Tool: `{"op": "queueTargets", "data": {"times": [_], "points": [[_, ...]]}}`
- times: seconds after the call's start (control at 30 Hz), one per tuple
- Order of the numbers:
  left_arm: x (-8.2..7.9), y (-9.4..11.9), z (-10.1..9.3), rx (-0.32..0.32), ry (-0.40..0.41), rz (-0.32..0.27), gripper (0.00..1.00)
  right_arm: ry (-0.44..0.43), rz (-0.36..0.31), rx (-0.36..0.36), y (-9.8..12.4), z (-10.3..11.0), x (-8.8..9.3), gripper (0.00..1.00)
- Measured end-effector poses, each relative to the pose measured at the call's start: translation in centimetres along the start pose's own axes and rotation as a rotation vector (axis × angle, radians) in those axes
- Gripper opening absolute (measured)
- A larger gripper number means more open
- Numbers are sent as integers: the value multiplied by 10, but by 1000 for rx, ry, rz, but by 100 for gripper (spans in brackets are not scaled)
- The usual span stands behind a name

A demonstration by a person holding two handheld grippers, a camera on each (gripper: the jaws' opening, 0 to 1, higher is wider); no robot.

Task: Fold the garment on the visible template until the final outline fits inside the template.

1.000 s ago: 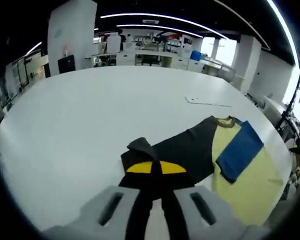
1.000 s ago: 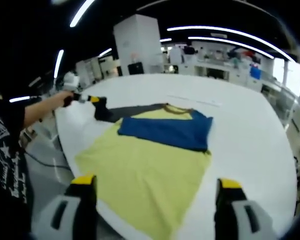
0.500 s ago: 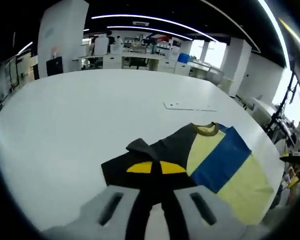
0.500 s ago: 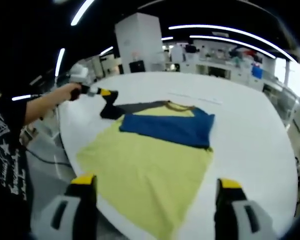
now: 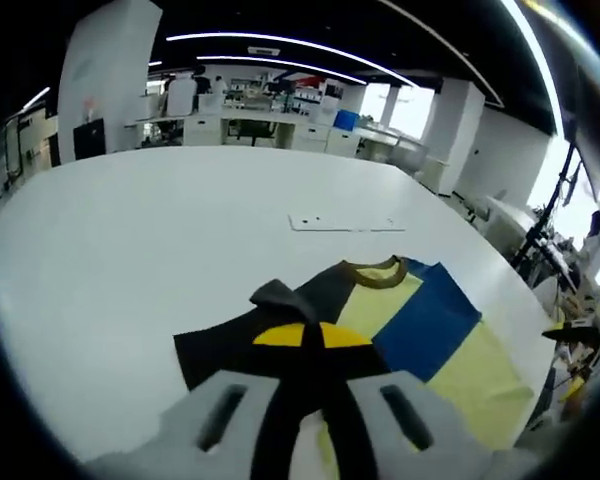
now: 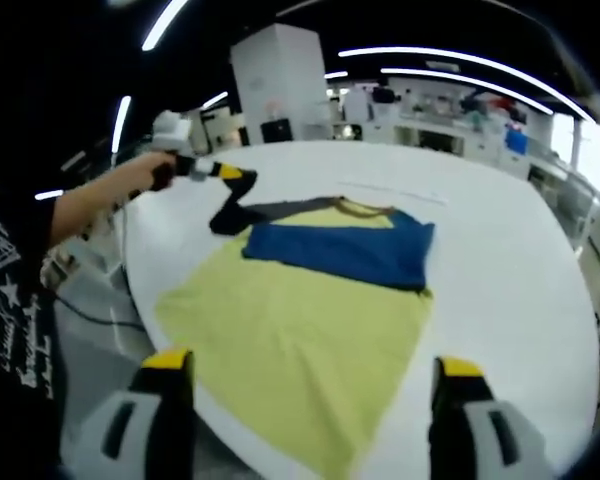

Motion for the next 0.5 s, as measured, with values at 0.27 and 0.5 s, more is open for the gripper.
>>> {"op": "queueTargets", "data": {"times": [0.27, 0.5], "points": [[-4, -12, -36, 59, -31, -7, 0, -14, 6, 4, 0, -2, 4, 99], [-8, -29, -62, 120, -31, -16, 0, -26, 10, 11, 2, -3, 8, 99]]}}
Point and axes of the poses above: the point that each gripper's makers call its tool centre point, and the gripper's own axes: y roughly backward along the fingers, z roughly to its left, x roughly out of its underside, the point moved 5 cm from there along y, roughly backward along the fingers, and after that the axes turned 1 degree about x, right-handed, at the moved point
